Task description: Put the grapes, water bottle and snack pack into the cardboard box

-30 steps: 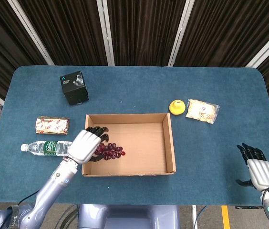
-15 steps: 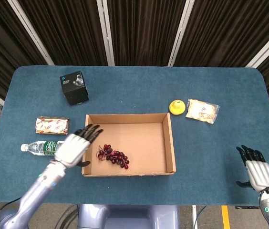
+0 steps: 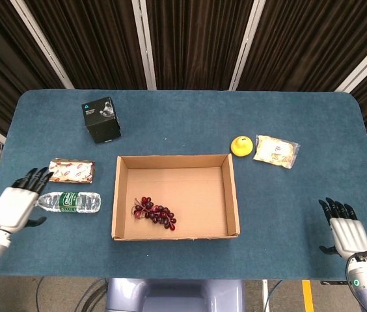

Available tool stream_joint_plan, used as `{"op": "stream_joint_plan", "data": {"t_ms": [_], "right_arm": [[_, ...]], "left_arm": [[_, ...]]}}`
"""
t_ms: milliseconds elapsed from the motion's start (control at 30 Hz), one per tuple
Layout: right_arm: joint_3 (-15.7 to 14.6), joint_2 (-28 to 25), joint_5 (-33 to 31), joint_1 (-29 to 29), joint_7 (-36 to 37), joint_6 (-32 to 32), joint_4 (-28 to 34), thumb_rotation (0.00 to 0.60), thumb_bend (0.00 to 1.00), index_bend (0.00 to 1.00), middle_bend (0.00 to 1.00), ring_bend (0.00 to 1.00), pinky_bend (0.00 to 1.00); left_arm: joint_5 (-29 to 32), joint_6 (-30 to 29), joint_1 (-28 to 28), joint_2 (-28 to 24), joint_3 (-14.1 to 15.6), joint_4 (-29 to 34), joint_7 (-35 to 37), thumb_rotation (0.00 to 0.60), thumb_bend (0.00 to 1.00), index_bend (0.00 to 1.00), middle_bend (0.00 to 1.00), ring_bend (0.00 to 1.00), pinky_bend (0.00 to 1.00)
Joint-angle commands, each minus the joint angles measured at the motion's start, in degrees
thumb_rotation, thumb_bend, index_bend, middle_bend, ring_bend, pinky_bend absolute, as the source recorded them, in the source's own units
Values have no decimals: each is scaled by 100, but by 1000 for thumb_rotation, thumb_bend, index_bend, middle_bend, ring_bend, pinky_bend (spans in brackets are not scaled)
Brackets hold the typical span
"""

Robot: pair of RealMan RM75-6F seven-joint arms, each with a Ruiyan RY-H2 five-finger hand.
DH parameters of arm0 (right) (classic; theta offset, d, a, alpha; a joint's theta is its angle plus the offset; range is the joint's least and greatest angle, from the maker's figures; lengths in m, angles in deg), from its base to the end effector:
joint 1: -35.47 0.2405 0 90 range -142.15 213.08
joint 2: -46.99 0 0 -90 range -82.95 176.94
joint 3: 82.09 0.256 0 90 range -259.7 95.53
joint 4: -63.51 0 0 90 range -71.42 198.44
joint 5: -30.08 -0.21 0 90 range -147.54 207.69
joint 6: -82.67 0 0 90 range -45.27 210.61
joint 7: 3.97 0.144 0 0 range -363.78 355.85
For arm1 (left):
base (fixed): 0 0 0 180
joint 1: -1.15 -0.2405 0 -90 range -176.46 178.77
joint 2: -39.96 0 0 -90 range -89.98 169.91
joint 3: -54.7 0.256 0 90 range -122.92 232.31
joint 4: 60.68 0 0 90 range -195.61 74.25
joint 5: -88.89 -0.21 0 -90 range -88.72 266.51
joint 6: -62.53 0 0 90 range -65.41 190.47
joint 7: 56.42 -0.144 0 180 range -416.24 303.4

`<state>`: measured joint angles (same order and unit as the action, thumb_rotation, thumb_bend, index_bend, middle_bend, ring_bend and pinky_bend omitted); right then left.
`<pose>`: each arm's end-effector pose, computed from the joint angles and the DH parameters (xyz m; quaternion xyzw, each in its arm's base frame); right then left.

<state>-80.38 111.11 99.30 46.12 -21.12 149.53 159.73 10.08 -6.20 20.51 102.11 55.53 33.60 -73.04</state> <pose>-0.3320 -0.1965 0.1204 0.6440 -0.4514 0.2064 0.5821 -0.2935 0.2386 0.1285 -0.7256 -0.3309 -0.2516 0.5484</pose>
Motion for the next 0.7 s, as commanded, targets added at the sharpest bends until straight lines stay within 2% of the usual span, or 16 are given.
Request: {"op": "stream_joint_plan", "data": {"t_ms": [33, 300, 433, 600, 700], "right_arm": [[-36, 50, -30, 32, -81, -50, 41, 600, 0, 0, 0, 0, 0], [-101, 31, -26, 73, -125, -129, 96, 600, 1, 0, 0, 0, 0], [-118, 41, -38, 68, -161, -106, 89, 600, 1, 0, 0, 0, 0], [-144, 33, -58, 104, -186, -176, 111, 600, 1, 0, 0, 0, 0], [-156, 25, -57, 113, -181, -195, 118, 600, 1, 0, 0, 0, 0]], "left_arm": [[267, 328, -11, 325, 13, -568, 310, 600, 0, 0, 0, 0, 212], [411, 970, 282, 879, -61, -1312, 467, 600, 0, 0, 0, 0, 115], [475, 1308, 466, 1138, -115, -1598, 547, 600, 0, 25, 0, 0, 103], [423, 1583, 667, 1390, -135, -1828, 575, 600, 0, 133, 0, 2, 107], [381, 1696, 748, 1504, -98, -1898, 470, 600, 0, 213, 51, 55, 152]]}}
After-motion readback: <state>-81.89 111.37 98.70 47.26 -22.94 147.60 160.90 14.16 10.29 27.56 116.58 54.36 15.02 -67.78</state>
